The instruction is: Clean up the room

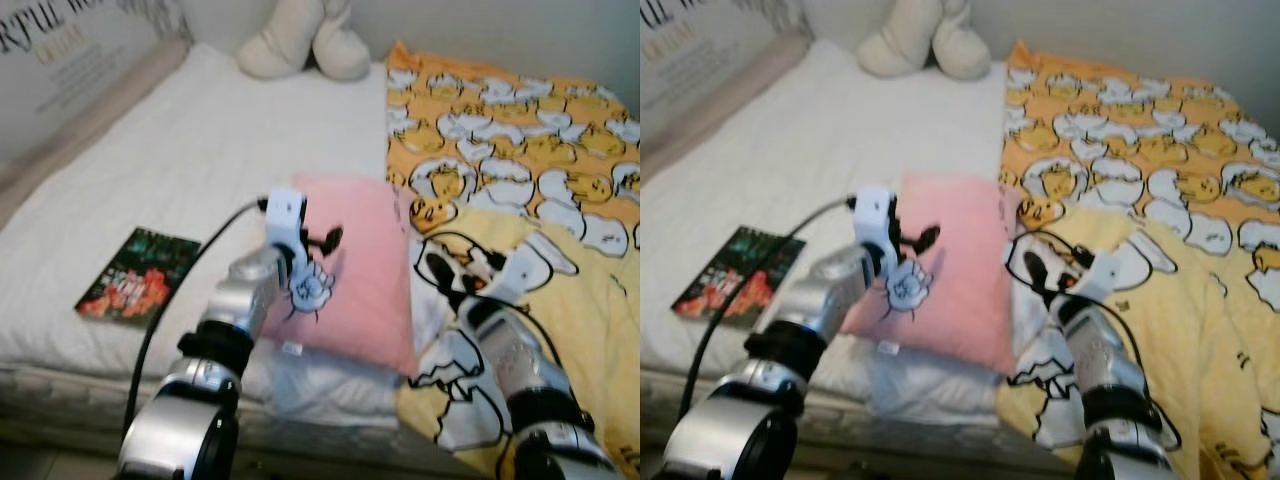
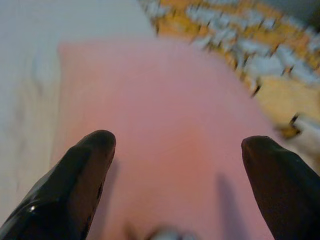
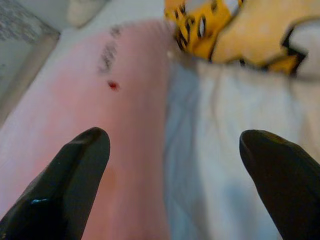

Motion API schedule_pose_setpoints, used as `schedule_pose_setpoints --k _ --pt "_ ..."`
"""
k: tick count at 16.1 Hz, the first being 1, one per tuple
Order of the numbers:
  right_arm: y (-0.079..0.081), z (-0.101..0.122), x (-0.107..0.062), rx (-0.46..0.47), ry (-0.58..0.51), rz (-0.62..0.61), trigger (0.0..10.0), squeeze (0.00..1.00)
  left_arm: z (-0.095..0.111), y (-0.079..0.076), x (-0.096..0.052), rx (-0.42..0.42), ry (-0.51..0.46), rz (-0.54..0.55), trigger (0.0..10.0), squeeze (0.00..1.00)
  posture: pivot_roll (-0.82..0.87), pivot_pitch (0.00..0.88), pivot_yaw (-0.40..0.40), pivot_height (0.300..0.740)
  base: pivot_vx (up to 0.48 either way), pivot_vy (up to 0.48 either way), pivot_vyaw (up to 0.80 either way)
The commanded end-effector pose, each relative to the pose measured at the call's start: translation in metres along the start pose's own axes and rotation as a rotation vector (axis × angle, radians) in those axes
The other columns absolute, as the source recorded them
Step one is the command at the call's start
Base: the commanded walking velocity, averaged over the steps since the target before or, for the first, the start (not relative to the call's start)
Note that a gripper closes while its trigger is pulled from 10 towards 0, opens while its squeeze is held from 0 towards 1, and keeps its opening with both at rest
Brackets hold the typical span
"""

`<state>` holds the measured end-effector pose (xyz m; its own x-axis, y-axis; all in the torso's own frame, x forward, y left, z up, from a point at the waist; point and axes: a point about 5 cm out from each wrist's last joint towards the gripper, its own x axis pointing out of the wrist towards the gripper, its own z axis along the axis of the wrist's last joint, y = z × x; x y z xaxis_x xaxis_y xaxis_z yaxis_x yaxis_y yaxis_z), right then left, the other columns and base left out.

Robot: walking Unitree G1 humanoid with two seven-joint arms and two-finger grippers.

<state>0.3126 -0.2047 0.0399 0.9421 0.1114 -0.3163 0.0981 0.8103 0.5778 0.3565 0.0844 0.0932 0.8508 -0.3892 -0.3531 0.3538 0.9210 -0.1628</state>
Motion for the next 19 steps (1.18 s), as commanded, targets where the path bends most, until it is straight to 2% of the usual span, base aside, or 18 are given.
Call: schedule_pose_setpoints --k 1,3,5,6,8,9,11,12,13,14,15,19 --pt "-0.003 0.004 0.002 0.01 -0.012 -0.008 10.0 0.0 -0.006 0.008 0.001 0.006 0.029 0.053 10.0 0.0 0.05 0.0 -0.018 0.74 0.0 0.0 0.0" --pt "0.004 0.004 0.011 -0.016 0.014 0.008 10.0 0.0 -0.015 0.014 0.003 -0.023 0.067 0.115 10.0 0.0 0.05 0.0 -0.028 0.74 0.0 0.0 0.0" --pt "0.013 -0.006 0.016 -0.051 0.076 0.036 10.0 0.0 -0.014 0.023 0.003 0.029 0.058 0.217 10.0 0.0 0.03 0.0 -0.025 0.74 0.0 0.0 0.0" --pt "0.017 -0.01 0.019 -0.073 0.096 0.031 10.0 0.0 -0.016 0.026 0.003 0.019 0.073 0.258 10.0 0.0 0.04 0.0 -0.032 0.74 0.0 0.0 0.0" --pt "0.028 -0.014 0.023 -0.089 0.115 0.052 10.0 0.0 -0.021 0.02 0.005 -0.041 0.089 0.237 10.0 0.0 0.04 0.0 -0.048 0.74 0.0 0.0 0.0" --pt "0.035 -0.023 0.025 -0.099 0.155 0.066 10.0 0.0 -0.026 0.008 0.008 -0.108 0.118 0.18 10.0 0.0 0.05 0.0 -0.057 0.74 0.0 0.0 0.0" --pt "0.031 -0.033 0.022 -0.07 0.187 0.039 10.0 0.0 -0.036 -0.007 0.01 -0.145 0.178 0.101 10.0 0.0 0.05 0.0 -0.068 0.74 0.0 0.0 0.0" --pt "0.03 -0.039 0.02 -0.067 0.202 0.038 0.0 0.0 -0.042 -0.016 0.01 -0.17 0.209 0.023 10.0 0.0 0.05 0.0 -0.069 0.74 0.0 0.0 0.0" --pt "0.029 -0.045 0.018 -0.055 0.221 0.043 0.0 0.0 -0.048 -0.019 0.009 -0.151 0.227 0.012 2.1 0.0 0.05 0.0 -0.068 0.74 0.0 0.0 0.0" --pt "0.028 -0.047 0.017 -0.047 0.228 0.047 0.0 0.0 -0.05 -0.018 0.009 -0.152 0.23 0.025 2.1 0.0 0.05 0.0 -0.068 0.74 0.0 0.0 0.0" --pt "0.028 -0.049 0.017 -0.039 0.235 0.053 0.0 0.0 -0.05 -0.017 0.009 -0.153 0.221 0.044 0.0 0.0 0.05 0.0 -0.064 0.74 0.0 0.0 0.0" --pt "0.016 -0.047 0.013 -0.018 0.228 -0.001 0.0 0.0 -0.043 -0.015 0.01 -0.106 0.176 0.041 0.0 0.0 0.05 0.0 -0.059 0.74 0.0 0.0 0.0"
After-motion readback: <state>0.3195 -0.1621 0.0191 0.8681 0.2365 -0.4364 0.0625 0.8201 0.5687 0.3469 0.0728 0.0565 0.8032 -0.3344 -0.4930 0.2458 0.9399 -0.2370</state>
